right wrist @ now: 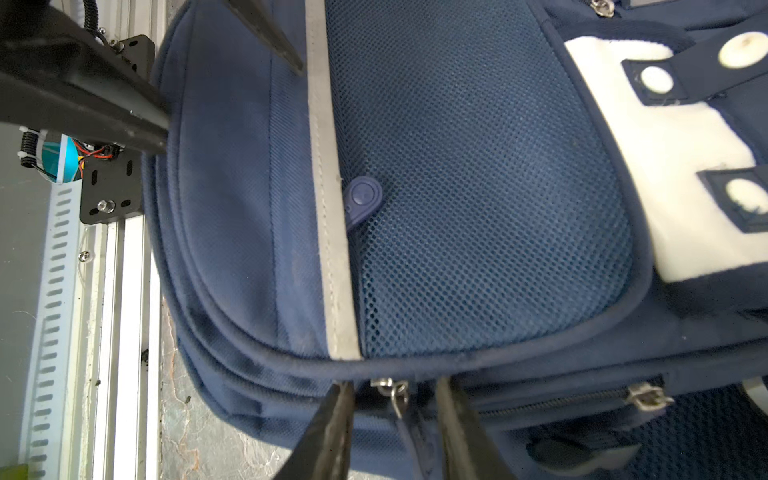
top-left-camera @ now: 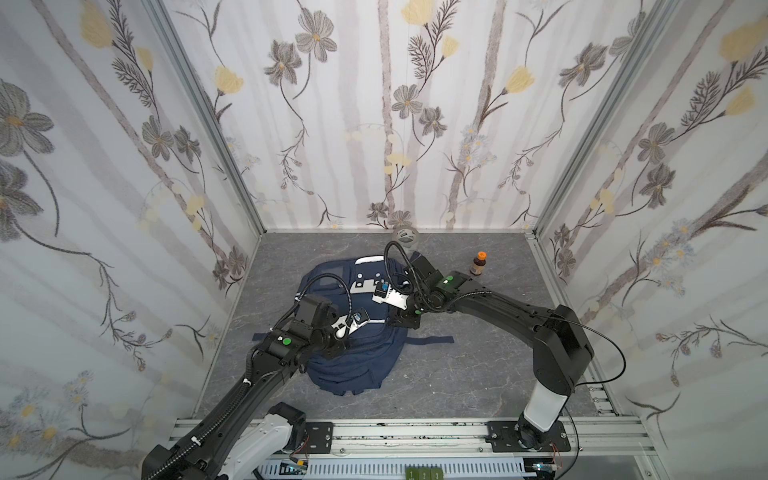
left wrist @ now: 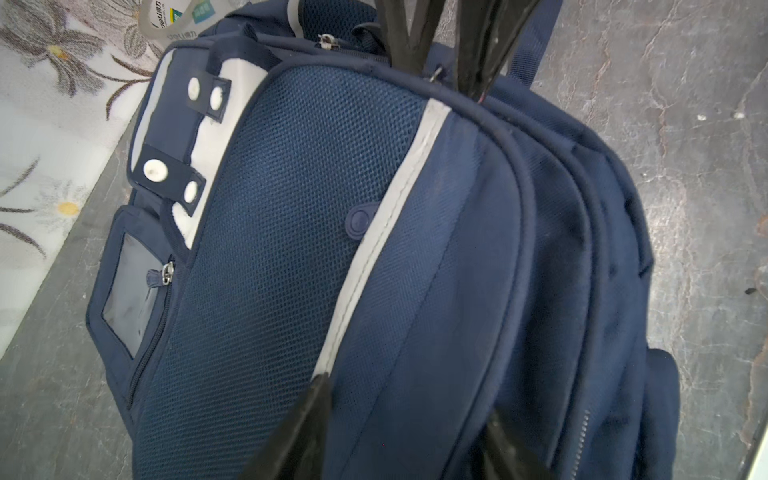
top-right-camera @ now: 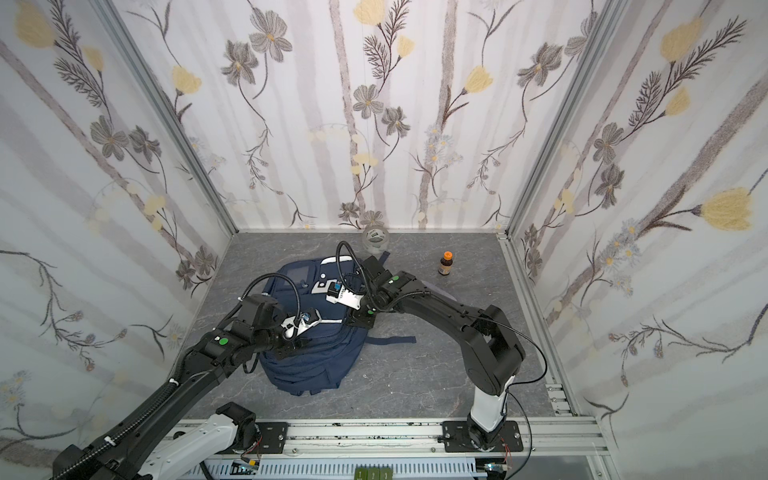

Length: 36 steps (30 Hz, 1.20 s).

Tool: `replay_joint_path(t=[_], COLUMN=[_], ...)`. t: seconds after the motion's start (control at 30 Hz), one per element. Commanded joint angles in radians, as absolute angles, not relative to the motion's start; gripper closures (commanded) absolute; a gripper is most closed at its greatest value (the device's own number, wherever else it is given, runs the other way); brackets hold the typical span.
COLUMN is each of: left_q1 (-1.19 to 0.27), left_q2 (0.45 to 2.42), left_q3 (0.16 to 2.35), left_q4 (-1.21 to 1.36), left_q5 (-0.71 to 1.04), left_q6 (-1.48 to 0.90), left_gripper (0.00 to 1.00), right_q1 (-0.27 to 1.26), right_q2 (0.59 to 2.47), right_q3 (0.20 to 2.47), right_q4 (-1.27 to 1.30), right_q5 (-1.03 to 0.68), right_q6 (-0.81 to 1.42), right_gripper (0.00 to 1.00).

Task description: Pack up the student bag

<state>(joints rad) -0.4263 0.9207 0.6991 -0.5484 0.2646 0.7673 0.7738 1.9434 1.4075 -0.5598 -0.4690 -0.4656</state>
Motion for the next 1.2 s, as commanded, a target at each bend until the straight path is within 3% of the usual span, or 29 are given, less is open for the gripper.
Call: replay_joint_path(t=[0.0,0.23,0.37,0.53,0.77,1.17], left_q1=[-0.418,-0.407,-0.400,-0.399,-0.399,-0.398], left_q2=[0.924,0.917,0.899,0.876,0.851,0.874], left_q3=[0.694,0.693,0.691,0.689,0.689,0.698], left_q4=[-0.481,-0.468,-0.463,-0.484,-0.500,-0.494], left_q5=[0.210,0.190,0.208,0.219,0.233,0.210], left_q6=[0.788,0.789,0.768,0.757,0.742,0.671], left_gripper=[0.73,1.00,1.00,1.00,1.00,1.00], right_q1=[0.775,0.775,0.775,0.775,0.776,0.775], right_q2=[1.943,1.901,1.887,1.856,1.872,1.847], right_q3=[1.405,1.350,1.323,1.295,1.299,1.275], right_q4=[-0.551,-0.537,-0.497,-0.406,-0.373,-0.390], right_q5=[-0.463,-0.438,-0.436,-0.448,-0.478,-0.524], right_q6=[-0.481,-0.445,-0.396,-0.332,-0.311,-0.274], right_gripper=[0.76,0.88,0.90,0.81,0.76,1.00])
